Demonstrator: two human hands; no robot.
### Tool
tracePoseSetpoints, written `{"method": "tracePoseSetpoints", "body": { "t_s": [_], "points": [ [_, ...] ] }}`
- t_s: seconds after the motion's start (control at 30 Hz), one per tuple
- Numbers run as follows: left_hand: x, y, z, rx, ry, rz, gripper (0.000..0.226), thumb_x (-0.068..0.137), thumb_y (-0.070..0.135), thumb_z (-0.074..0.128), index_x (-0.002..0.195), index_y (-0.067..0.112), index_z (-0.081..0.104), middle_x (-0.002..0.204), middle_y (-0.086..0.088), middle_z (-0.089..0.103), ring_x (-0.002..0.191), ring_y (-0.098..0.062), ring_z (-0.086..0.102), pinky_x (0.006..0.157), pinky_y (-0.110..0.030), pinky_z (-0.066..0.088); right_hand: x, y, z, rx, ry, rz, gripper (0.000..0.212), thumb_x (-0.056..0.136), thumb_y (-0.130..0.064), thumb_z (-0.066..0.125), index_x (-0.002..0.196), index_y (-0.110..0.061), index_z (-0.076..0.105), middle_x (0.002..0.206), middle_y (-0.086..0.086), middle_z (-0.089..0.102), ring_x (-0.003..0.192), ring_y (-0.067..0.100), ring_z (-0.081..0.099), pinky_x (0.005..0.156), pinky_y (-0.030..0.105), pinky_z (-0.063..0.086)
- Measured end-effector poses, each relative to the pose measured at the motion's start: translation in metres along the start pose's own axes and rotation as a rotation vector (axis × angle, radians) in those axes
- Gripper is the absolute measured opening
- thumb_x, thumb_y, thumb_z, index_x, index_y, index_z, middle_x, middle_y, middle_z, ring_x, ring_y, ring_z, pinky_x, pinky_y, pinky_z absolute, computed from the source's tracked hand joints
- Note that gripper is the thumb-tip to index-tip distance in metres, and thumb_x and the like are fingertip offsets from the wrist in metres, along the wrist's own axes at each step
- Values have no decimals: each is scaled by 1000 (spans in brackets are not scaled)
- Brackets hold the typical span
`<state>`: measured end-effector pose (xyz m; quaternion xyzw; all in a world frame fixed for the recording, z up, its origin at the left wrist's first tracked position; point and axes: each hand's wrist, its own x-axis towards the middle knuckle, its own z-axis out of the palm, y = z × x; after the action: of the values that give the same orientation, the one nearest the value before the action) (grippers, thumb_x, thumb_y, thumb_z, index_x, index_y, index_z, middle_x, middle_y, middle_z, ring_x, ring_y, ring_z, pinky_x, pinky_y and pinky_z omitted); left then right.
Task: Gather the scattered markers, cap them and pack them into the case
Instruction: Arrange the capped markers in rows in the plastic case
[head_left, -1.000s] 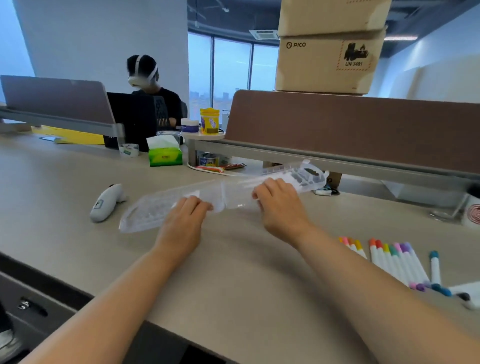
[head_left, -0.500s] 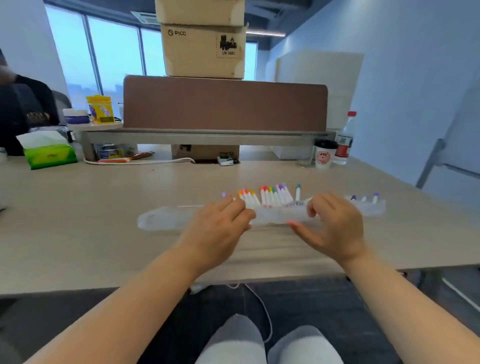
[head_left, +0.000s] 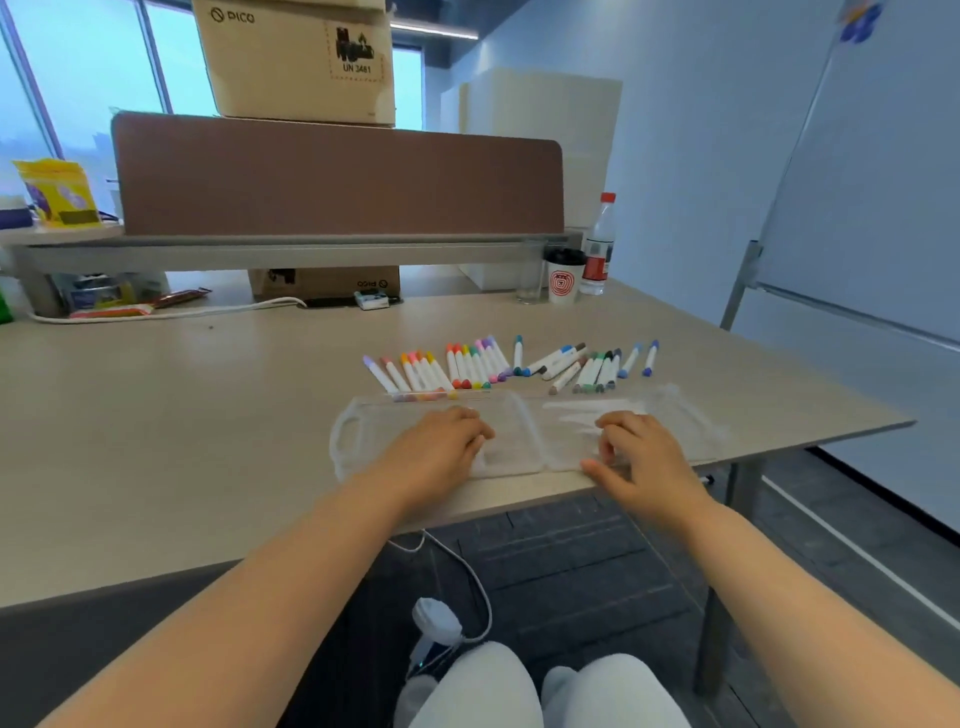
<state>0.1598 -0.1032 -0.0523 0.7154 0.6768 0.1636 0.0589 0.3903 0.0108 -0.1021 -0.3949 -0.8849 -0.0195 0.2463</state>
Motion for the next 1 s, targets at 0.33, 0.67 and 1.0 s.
{"method": "tracePoseSetpoints", "body": {
  "t_s": [0.33,0.67,1.0],
  "points": [
    [59,-18,14,136,-281,-139,55,99,42,27,149,26,11,158,0,2,145,-21,0,118,-42,10,55,23,-7,49,-265,330,39,91,-49,48,121,-25,49,127,-2,54,116,19,46,94,36,39],
    [166,-22,-15,271,-151,-125,41,94,47,42,128,26,51,122,0,59,110,-19,53,87,-31,42,129,41,-22,-23,-622,424,37,82,-45,61,110,-21,57,109,-3,56,99,15,53,89,29,43],
    [277,13,21,23,-152,91,25,92,25,54,114,20,66,117,0,63,107,-17,56,84,-25,42,190,112,-2,30,-295,614,23,89,-9,48,103,-6,66,109,11,65,100,27,60,89,31,46]
  ]
}}
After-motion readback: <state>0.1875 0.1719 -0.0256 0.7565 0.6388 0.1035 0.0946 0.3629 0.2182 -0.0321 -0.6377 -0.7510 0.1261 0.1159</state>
